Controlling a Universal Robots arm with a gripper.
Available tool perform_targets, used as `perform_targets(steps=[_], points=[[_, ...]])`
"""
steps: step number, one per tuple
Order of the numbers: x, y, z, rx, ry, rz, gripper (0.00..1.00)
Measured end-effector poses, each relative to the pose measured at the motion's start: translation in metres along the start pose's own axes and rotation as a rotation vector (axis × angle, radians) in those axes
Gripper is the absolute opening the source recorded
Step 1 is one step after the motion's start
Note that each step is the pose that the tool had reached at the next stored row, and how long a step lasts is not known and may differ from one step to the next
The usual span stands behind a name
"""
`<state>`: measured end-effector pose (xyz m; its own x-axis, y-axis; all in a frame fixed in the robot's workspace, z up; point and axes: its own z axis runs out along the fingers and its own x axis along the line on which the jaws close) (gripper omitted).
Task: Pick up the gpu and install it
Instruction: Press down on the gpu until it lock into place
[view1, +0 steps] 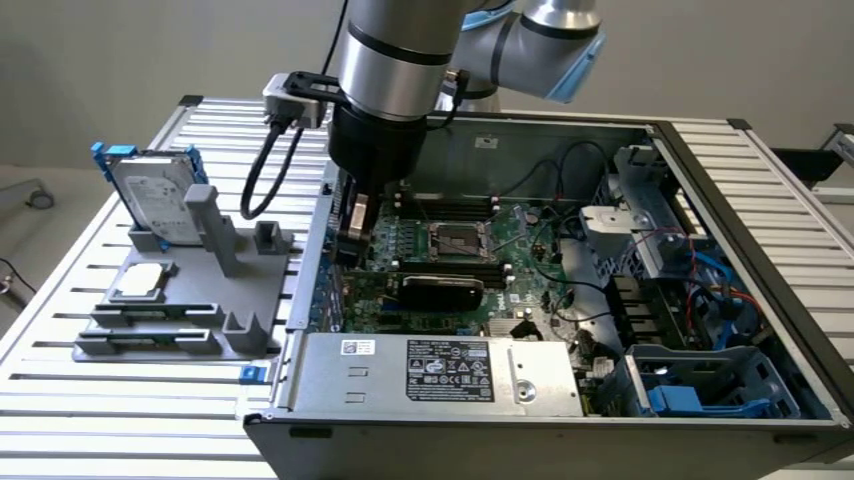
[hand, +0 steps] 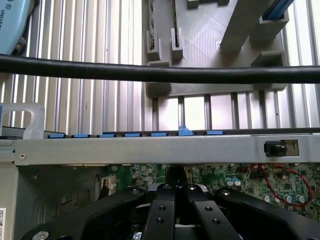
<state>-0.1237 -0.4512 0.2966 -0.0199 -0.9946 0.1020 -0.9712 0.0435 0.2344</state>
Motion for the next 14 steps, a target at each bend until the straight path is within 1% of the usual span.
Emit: perform_targets(steps=[5, 8, 10, 14], points=[[-0.0008, -0.0001, -0.0011, -0.0006, -0.0005, 0.0, 0.11], [-0.0015, -0.0001, -0.0012, -0.001, -0.003, -0.001, 0.11], [-0.002, -0.0001, -0.0012, -0.0011, -0.0068, -0.002, 0.11], [-0.0026, -0.0001, -0.0011, -0.0016, -0.0173, -0.004, 0.11]])
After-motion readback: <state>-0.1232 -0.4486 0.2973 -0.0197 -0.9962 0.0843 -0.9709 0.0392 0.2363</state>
